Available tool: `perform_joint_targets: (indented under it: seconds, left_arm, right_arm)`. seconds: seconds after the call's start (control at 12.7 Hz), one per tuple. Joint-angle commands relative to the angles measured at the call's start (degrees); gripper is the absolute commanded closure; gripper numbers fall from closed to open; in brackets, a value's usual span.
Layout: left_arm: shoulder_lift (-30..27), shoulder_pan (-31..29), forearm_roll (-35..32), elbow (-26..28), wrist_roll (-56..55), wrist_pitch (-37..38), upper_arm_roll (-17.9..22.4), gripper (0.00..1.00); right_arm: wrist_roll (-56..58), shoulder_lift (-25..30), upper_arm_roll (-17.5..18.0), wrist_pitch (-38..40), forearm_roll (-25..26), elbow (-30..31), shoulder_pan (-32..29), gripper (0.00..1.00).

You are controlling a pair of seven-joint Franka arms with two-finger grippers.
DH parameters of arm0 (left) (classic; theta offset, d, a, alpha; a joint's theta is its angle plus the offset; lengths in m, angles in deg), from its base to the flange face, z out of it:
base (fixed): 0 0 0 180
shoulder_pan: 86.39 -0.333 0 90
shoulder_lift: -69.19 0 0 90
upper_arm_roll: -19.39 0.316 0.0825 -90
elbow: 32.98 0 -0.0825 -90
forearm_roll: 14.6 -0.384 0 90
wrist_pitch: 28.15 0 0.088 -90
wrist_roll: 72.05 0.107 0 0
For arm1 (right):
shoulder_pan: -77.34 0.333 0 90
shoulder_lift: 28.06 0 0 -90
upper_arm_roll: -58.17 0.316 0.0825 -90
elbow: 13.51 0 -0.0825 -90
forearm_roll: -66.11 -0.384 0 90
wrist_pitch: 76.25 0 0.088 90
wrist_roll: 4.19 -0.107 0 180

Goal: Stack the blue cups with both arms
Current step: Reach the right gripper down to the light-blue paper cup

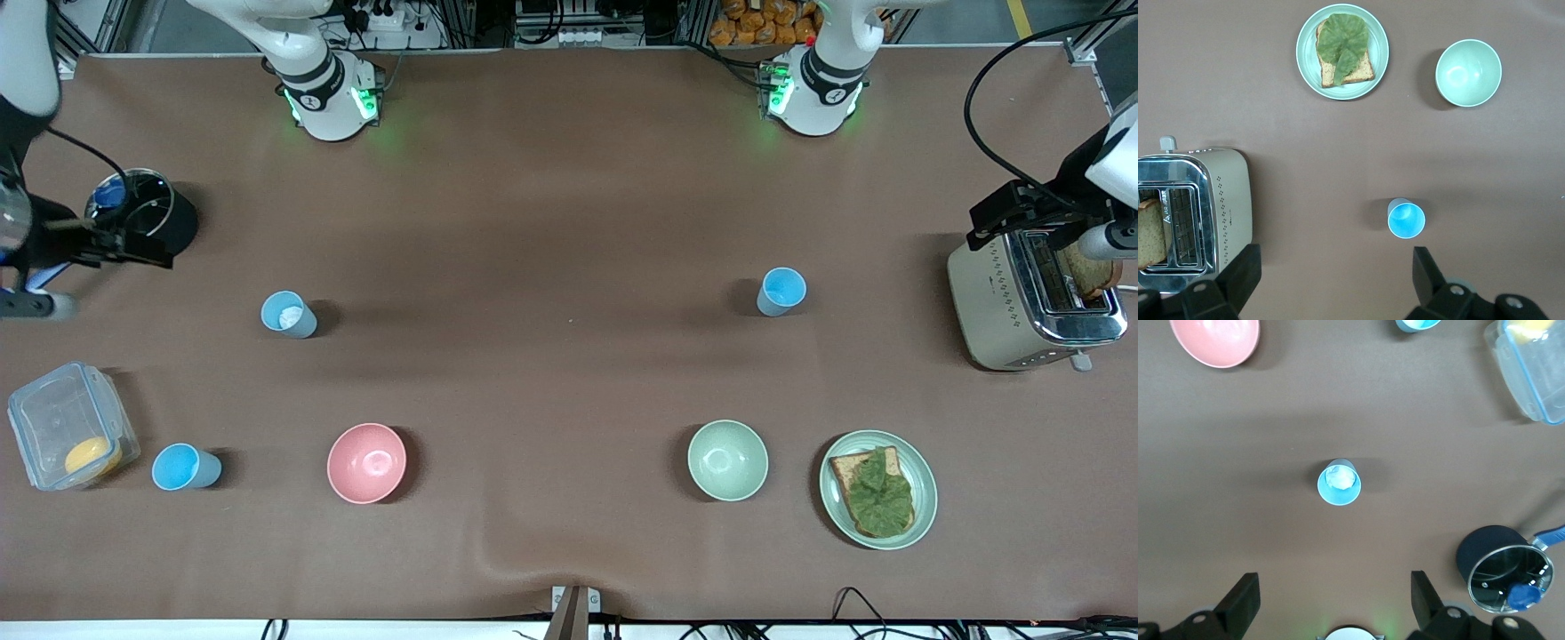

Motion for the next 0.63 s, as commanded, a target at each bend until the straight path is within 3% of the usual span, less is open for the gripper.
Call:
perform_joint_targets:
  seconds: [0.0,0.55]
  left_arm:
    - [-0.05,-0.01,0.67,-0.87,-0.97,0.94,-0.04,0.0]
    - [-0.05,-0.01,0.67,-0.87,-1.05,0.94,-0.04,0.0]
  right_arm:
    - [0.83,-3.43,0.1,-1.78,1.02,2.27,-0.08,0.0]
    - [7.14,-2.64,0.1,-28.63,1.28,24.58,-3.67,0.0]
